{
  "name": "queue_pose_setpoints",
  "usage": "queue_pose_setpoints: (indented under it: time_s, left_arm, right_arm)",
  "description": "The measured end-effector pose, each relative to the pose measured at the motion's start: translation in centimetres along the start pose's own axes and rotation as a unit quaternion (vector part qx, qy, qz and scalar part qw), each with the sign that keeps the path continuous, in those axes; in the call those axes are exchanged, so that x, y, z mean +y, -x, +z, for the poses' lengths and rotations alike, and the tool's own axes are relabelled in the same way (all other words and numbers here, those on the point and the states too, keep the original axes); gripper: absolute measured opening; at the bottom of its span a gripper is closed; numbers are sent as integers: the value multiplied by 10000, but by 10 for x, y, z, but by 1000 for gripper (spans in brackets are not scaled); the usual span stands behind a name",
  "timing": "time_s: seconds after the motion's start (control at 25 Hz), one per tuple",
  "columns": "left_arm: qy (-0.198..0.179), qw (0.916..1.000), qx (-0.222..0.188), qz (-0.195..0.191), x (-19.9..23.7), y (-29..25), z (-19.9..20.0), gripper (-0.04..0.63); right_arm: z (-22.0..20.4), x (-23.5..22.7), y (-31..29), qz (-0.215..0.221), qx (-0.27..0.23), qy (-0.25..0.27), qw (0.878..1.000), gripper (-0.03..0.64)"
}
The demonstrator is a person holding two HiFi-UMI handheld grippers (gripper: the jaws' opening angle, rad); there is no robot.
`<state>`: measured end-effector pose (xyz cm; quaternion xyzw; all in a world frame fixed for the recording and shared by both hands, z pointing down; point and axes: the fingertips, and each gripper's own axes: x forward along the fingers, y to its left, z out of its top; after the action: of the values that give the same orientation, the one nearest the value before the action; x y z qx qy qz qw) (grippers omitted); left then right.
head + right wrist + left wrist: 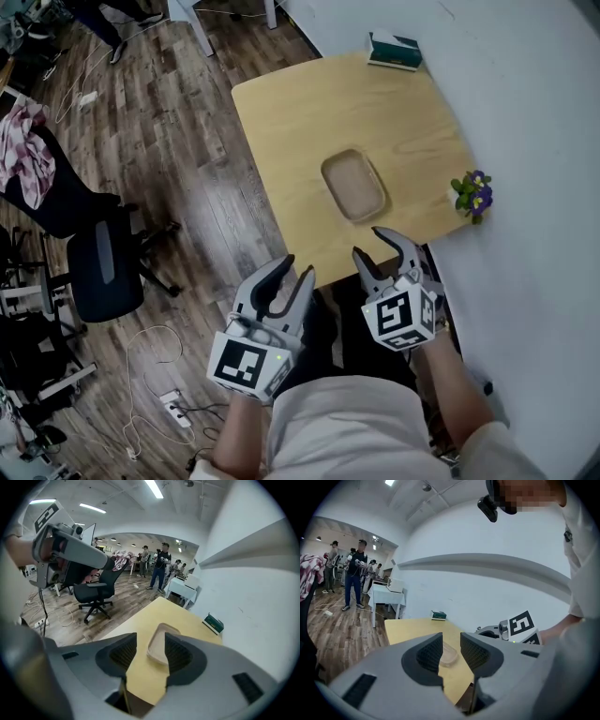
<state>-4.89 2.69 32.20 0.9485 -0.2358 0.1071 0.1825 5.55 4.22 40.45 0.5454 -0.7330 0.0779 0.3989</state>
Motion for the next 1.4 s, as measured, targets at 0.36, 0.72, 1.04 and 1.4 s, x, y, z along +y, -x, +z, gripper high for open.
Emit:
queue_pose_setpoints:
  time_s: [0.36,0.72,1.04,1.4]
  left_arm:
    - [116,9999,49,-41,5,-23,-27,106]
    - [237,9996,126,-81,17,-32,-50,106]
    - [287,9986,415,-162,23,-44,-77,106]
    - [250,9983,467,-247,30,-52,-87,106]
  right_arm:
    - [-24,8,-29,-34,159,448,9989,181]
    - [-37,12,-56,-184,382,870,9953,189]
    - [-54,16,-78,-271,487,1244,9907,202]
    - [-64,17,-95,-486,509,1458,9868,234]
